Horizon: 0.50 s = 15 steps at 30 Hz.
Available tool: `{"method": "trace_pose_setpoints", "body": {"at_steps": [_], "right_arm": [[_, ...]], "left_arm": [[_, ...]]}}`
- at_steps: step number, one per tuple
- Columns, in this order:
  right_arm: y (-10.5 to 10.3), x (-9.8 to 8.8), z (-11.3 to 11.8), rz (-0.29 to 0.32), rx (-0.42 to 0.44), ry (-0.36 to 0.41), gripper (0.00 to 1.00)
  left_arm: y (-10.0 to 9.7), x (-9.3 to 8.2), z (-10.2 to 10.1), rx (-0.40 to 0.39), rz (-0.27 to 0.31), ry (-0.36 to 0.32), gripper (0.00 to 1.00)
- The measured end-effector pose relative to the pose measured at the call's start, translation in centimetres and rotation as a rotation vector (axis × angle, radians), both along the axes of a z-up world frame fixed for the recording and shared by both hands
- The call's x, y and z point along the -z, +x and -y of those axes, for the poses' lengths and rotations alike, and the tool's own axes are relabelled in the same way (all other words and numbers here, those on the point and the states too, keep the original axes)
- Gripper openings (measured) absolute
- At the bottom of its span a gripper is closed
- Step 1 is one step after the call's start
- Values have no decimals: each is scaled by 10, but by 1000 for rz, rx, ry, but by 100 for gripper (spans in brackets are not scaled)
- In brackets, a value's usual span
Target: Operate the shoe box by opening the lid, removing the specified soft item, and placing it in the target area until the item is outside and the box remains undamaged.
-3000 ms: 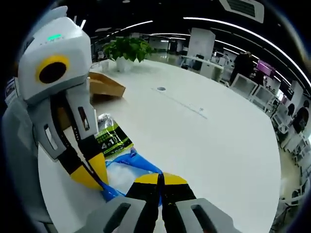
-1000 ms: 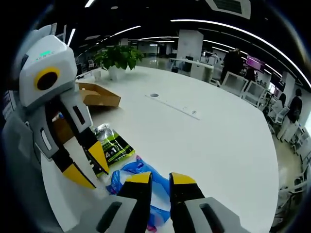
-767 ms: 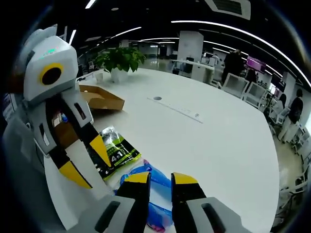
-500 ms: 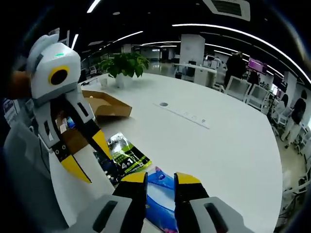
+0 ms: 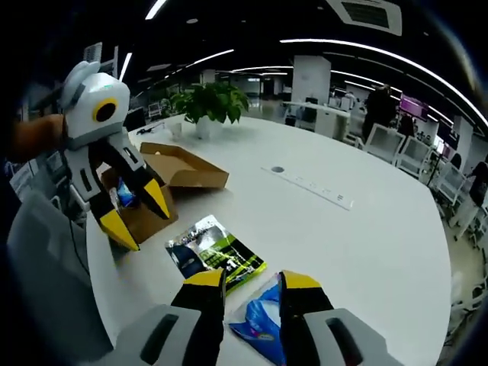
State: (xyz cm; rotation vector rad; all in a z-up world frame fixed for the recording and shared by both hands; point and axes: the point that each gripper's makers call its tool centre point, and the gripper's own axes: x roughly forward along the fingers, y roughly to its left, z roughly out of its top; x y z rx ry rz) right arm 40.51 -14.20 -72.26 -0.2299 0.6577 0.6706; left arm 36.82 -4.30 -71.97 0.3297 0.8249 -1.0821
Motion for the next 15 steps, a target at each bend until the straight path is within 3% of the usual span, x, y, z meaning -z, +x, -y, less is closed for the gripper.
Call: {"method": "trace_pose_setpoints", "body": {"at_steps": [15], "right_arm": [[-16,3,-46,-56,-62,32,39]], "left_arm": [[6,-10,-70,-150,19,7,40]]}}
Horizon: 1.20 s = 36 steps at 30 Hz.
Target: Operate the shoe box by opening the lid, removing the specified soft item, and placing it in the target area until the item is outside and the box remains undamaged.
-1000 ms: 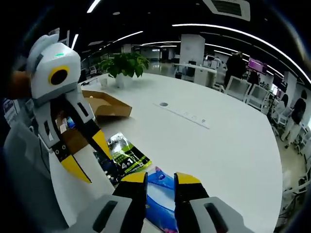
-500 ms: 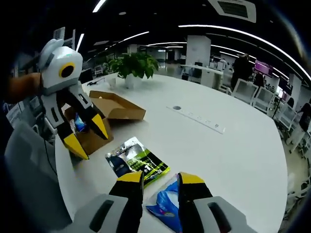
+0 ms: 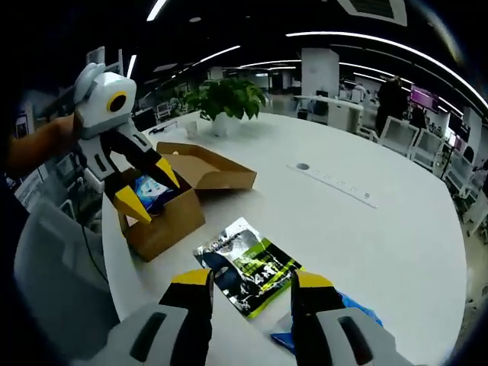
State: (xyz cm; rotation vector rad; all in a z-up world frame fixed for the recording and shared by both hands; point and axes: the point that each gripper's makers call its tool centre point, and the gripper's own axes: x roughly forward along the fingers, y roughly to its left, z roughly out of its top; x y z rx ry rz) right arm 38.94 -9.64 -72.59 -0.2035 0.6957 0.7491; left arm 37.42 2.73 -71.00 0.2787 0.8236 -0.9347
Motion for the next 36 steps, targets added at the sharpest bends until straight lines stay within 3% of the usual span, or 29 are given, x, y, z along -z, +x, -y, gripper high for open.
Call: {"method": "trace_pose_setpoints", "body": {"at_steps": [13,21,36], "right_arm": [[-6,0,-36,-44,-24,41,49],[-6,-2,-60,-55,-44,56,50],[-8,-5,-121,-86,-112,102,52]], "left_arm": [[-5,-5,-67,-130,9,11,46],[-10,-2,-109,-205,29,61,45],[-16,-7,-181,-347,36,63,44]]}}
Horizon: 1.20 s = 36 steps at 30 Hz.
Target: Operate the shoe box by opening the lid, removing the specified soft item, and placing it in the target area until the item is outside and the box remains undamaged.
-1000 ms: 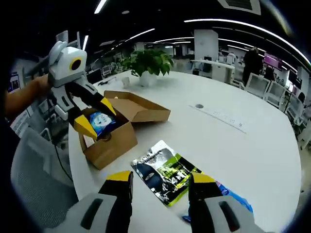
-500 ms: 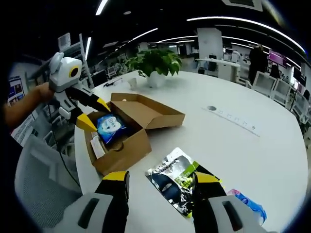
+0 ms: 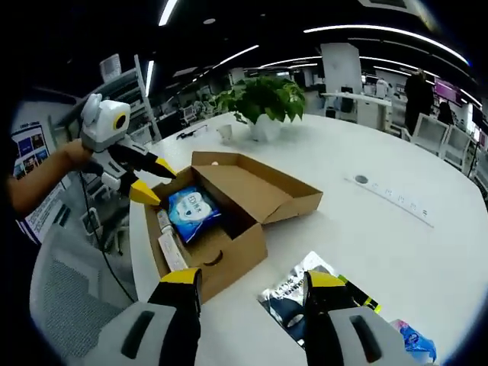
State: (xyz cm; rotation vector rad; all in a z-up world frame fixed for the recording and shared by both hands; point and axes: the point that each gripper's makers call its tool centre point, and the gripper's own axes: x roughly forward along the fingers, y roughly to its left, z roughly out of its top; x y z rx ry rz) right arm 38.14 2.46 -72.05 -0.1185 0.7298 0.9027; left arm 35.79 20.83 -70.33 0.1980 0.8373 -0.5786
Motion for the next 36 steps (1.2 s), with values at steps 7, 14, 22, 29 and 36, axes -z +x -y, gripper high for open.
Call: {"method": "trace_pose_setpoints", "body": {"at_steps": [7,14,22,29,36], "right_arm": [[-3,7,-29,-23,-8,18,52],[-5,9,-53,-43,-14,38,51],[-1,14,-73,-56,-4,48,50],[1,23,-88,-69,0,45,46],[16,15,-90,-21,48,51,42]], "left_arm": [[-1,2,-35,-90,-11,12,43],[-3,5,-59,-135,-3,17,42],[-10,14,-84,-182,-15,33,42],[-16,22,-103,-212,-22,55,41],[-22,29,-119,-249,-25,63,40]]}}
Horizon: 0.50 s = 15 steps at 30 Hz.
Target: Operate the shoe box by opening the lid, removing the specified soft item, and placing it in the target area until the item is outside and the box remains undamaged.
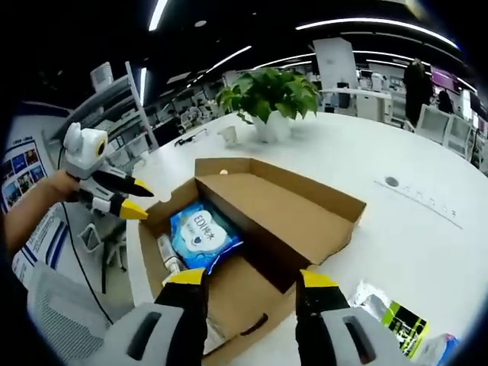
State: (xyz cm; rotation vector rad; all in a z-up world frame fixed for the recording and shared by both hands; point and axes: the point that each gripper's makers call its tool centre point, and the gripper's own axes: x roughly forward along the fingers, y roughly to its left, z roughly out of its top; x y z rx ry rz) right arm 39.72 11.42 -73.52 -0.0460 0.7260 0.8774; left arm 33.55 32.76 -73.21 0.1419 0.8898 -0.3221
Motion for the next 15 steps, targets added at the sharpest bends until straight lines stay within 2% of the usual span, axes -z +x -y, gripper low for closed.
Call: {"method": "trace_pose_setpoints", "body": {"at_steps": [6,11,15], "right_arm": [[-4,1,-17,-24,-12,19,42],[-10,14,-38,-57,-42,5,42],[-11,25,-51,-79,-52,-10,42]], "left_arm": [[-3,7,-12,-30,-5,0,38],[-6,16,-19,-50,-26,-7,36],[-9,20,-27,-83,-29,-20,30]]}}
